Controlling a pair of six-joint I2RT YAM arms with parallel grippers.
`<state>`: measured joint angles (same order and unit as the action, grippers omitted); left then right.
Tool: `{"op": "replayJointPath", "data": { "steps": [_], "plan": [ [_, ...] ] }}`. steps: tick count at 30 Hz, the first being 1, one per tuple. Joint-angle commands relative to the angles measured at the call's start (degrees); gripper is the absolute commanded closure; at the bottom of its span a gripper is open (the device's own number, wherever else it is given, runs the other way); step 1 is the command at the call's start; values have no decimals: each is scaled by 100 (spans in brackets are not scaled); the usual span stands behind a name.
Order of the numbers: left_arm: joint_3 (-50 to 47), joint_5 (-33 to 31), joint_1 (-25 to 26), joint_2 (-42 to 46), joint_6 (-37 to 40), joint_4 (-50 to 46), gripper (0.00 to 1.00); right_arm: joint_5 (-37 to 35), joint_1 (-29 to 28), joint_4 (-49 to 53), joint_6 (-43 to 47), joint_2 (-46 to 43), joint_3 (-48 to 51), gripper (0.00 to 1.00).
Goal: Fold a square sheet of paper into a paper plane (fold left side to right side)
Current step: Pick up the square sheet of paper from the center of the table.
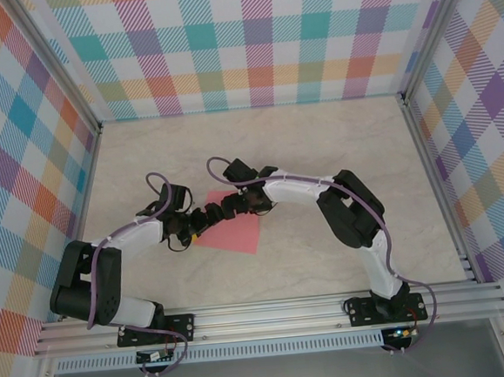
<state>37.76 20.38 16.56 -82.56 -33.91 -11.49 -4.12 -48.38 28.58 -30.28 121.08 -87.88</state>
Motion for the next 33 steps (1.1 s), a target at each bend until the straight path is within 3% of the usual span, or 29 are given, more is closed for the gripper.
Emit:
{"op": "replayJointPath", "data": {
  "steps": [1, 9, 12, 19, 24, 33],
  "plan": [
    [-60, -166, 104, -140, -36, -108, 0, 258, -71, 105, -33, 57, -66, 16],
    [-7, -411, 102, 660, -28, -306, 0, 740, 83, -224, 230, -269, 249, 62],
    [34, -577, 102, 1086, 23, -487, 0, 1089, 207, -489, 285, -486, 512, 71],
    [100, -891, 93, 2034, 136, -858, 0, 2211, 703, -1513, 320, -1346, 1523, 86],
    [193, -730, 59, 2463, 275, -939, 0, 3189, 1248, -2140, 510, -2072, 2356, 87],
    [387, 668, 41, 2656, 264, 140, 0, 4130, 2316, -1485, 1381, -4128, 2943, 87]
  ]
}}
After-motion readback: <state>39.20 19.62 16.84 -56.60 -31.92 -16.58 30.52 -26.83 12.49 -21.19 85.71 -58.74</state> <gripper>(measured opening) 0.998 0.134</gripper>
